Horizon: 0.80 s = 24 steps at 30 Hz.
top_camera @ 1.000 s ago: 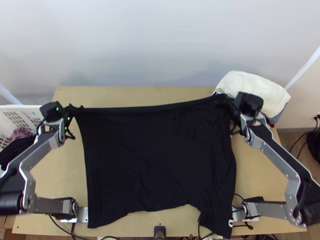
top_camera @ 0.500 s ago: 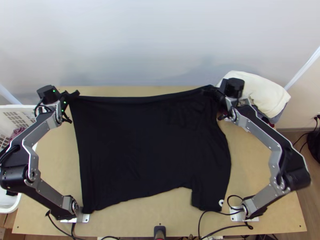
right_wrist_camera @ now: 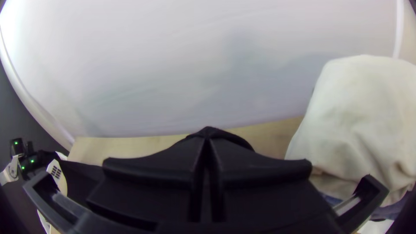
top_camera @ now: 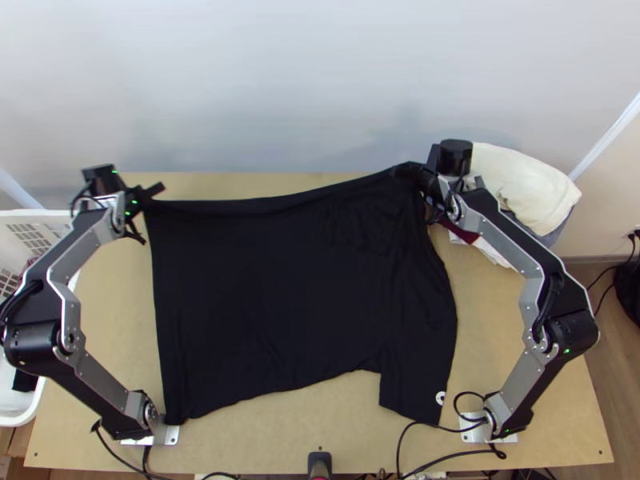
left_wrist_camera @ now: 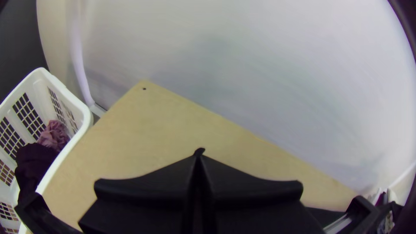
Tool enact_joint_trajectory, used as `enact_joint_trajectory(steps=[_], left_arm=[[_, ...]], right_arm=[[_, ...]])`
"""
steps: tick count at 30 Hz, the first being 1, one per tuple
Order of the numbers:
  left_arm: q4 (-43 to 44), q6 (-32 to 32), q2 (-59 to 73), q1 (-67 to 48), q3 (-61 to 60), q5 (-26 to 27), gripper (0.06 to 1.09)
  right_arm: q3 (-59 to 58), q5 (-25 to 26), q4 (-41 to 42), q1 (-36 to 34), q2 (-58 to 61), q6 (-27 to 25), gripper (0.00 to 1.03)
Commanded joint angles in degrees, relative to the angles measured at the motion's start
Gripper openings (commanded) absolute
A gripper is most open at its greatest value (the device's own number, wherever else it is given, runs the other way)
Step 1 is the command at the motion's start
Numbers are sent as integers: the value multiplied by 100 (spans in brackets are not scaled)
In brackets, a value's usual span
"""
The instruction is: Fold the t-shirt
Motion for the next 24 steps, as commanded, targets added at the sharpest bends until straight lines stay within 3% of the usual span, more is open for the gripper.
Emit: enact_joint_trajectory(steps=[1, 11, 24], left_arm=[[-120, -245, -597, -284, -273, 50, 9], [-428, -359, -1300, -390, -880, 59, 9], [-639, -332, -1968, 129, -1513, 182, 9]], right_arm=[[214, 20, -37, -79, 32, 74, 3], [829, 28, -995, -79, 366, 65, 3], [820, 257, -1267, -97, 436, -128, 3]])
